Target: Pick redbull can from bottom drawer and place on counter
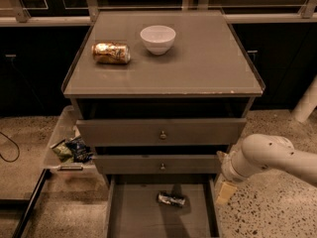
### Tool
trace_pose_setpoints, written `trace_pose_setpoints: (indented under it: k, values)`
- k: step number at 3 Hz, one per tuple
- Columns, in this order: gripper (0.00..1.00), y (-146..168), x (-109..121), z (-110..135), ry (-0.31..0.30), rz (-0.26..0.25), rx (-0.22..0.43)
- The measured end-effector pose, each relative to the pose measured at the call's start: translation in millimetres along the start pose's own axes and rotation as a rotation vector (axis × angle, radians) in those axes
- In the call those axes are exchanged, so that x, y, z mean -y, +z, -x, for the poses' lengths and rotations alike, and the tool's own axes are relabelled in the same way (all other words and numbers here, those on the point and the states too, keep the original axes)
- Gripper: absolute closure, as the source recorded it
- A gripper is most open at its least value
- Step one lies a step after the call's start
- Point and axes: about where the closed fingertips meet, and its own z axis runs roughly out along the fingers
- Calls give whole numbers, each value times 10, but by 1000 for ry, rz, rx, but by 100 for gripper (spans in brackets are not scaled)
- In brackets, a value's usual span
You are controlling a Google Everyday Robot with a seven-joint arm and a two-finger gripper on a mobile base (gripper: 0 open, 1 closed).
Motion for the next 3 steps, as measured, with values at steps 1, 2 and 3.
trace_pose_setpoints:
  k: [1, 2, 3]
  values:
    - [0, 140, -27, -19, 14, 15, 22]
    - [0, 671, -163, -64, 17, 30, 42]
    - [0, 1228, -219, -71, 23, 11, 120]
